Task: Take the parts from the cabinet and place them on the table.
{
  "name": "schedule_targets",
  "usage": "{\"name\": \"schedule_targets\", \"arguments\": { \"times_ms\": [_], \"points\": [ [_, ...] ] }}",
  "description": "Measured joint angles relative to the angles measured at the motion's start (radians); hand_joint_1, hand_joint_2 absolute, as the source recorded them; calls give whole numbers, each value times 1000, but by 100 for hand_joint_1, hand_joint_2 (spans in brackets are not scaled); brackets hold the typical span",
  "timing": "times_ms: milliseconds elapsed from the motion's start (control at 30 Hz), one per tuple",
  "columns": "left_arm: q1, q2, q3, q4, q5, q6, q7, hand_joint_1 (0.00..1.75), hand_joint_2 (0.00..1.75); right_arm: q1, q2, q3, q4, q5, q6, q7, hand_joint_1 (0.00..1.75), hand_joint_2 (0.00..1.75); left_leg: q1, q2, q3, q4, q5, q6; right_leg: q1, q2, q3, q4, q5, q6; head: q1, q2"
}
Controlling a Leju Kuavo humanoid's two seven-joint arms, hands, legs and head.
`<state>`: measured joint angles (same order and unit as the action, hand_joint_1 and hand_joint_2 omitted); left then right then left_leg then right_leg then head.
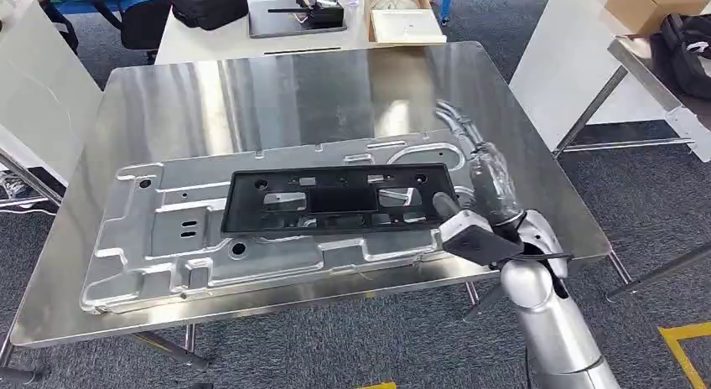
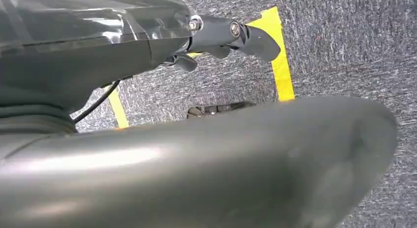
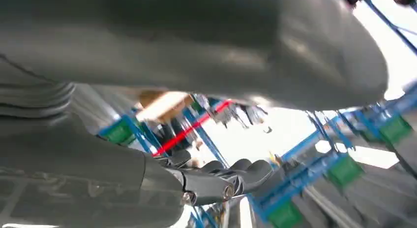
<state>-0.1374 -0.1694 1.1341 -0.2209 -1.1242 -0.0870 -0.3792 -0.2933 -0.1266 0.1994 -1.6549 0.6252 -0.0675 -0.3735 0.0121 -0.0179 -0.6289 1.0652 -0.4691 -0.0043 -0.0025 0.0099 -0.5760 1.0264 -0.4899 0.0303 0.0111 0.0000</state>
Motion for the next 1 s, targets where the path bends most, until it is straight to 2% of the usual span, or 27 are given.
{"name": "schedule_targets", "arguments": {
  "times_ms": [133,300,433,567,733,767,800,833,900,933,967,1000],
  "points": [
    [0,0,0,0,2,0,-1,0,0,24,21,-61,-90,-42,3,-29,0,0,0,0,0,0,0,0,0,0,0,0,0,0,0,0],
    [2,-1,0,0,9,-5,-6,0,0,86,73,-132,-254,-135,-26,-106,0,0,0,0,0,0,0,0,0,0,0,0,-1,0,0,0],
    [9,-1,0,0,18,-5,-21,0,0,158,116,-162,-390,-176,-27,-170,0,0,0,0,0,-1,-1,0,0,0,0,0,-2,-1,0,0],
    [17,-1,0,-1,26,-2,-24,0,0,218,144,-172,-465,-175,-25,-201,0,0,-7,0,0,1,-3,3,-3,0,0,-2,-2,0,0,0],
    [19,3,0,-1,26,4,-33,0,0,265,159,-200,-488,-178,-39,-219,0,0,-15,0,0,2,-1,11,-11,0,2,-4,3,12,0,0],
    [19,4,0,-1,25,4,-34,0,0,273,162,-217,-489,-188,-45,-225,0,0,-9,1,1,-5,3,18,-11,0,3,-5,4,16,0,0],
    [20,4,0,-1,23,4,-36,0,0,281,162,-234,-490,-195,-51,-230,0,0,-3,6,4,-14,10,24,-15,0,2,0,-8,16,0,0],
    [20,5,0,-1,21,4,-39,0,0,288,165,-253,-489,-202,-55,-236,0,0,-1,6,4,-17,12,27,-13,0,-9,26,-38,18,0,0],
    [23,6,0,-2,19,4,-41,0,0,305,169,-314,-488,-217,-57,-252,0,0,1,9,1,-17,15,28,-17,0,-65,171,-128,22,0,0],
    [27,6,0,-2,18,4,-42,0,0,316,173,-344,-486,-223,-57,-257,0,0,1,11,-1,-17,16,27,-19,0,-93,246,-160,24,0,0],
    [30,6,0,-2,16,4,-42,0,0,325,176,-377,-481,-230,-57,-260,0,0,1,12,-3,-17,18,25,-20,0,-104,286,-169,26,0,0],
    [34,7,0,-1,15,4,-43,0,0,334,182,-417,-471,-240,-55,-269,0,0,4,13,-5,-17,20,21,-22,0,-92,276,-152,28,0,0]
  ]
}}
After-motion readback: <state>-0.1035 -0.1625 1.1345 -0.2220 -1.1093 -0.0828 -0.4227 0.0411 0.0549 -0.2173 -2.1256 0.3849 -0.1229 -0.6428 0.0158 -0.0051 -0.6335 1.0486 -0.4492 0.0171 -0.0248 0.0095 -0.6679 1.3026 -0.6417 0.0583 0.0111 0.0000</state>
